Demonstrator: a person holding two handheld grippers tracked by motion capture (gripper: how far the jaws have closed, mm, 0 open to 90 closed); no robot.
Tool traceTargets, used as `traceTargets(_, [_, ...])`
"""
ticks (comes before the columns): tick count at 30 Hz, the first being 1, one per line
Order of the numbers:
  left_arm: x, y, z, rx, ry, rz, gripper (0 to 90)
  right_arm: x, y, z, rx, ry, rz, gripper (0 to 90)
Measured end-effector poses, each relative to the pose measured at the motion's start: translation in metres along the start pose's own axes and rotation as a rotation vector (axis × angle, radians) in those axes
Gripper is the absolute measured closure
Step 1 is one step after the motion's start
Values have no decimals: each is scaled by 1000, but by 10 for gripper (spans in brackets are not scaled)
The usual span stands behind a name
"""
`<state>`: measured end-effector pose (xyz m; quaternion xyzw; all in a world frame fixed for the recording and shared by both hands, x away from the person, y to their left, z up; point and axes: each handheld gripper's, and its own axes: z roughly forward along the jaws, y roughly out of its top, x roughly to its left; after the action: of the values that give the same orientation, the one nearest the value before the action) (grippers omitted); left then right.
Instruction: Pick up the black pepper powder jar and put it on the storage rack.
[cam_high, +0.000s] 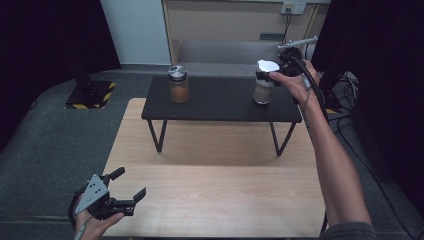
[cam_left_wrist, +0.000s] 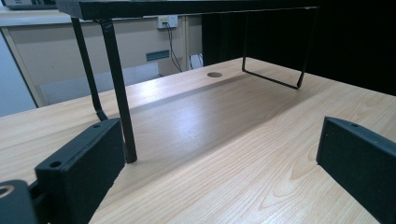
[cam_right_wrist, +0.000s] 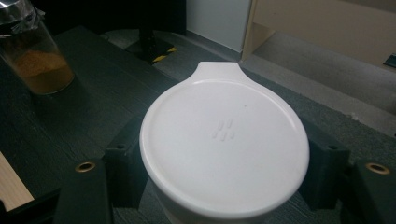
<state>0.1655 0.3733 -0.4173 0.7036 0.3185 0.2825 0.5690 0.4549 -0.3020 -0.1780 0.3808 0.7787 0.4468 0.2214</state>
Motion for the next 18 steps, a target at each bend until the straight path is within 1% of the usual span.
traceTargets(1, [0, 0, 0, 0, 0, 0, 0, 0, -1, 1, -5, 5, 2, 287])
traceTargets(2, [0, 0, 0, 0, -1, -1, 0, -4, -4, 1, -19, 30, 23, 233])
traceTargets(3, [0, 0, 0, -1, -1, -2, 0, -7, -6, 1, -27, 45, 45, 207])
traceTargets(5, [0, 0, 0, -3, -1, 1, 0, -4, -8, -2, -48, 18, 35, 121])
traceTargets(6, [-1, 0, -1, -4, -1, 2, 0, -6, -9, -4, -55, 28, 58, 94])
traceTargets(7, [-1, 0, -1, -4, 0, 3, 0, -7, -9, -6, -62, 28, 67, 85])
traceTargets(8, [-1, 0, 0, -3, 0, 3, 0, -5, -9, -10, -74, 15, 56, 80])
traceTargets(10, [0, 0, 0, -2, -2, 3, 0, -6, -7, -18, -90, 26, 55, 77])
traceTargets(12, [-1, 1, 0, 0, -5, 6, 1, -4, -6, -28, -116, 11, 40, 85])
traceTargets(14, [-1, 1, 0, 1, -6, 9, 1, -6, -5, -37, -145, 32, 51, 86])
traceTargets(16, [-1, 1, 0, -2, -9, 11, 1, -3, -3, -47, -166, 22, 31, 86])
traceTargets(18, [-2, 1, 0, -5, -11, 12, 1, -2, -2, -57, -184, 32, 24, 85])
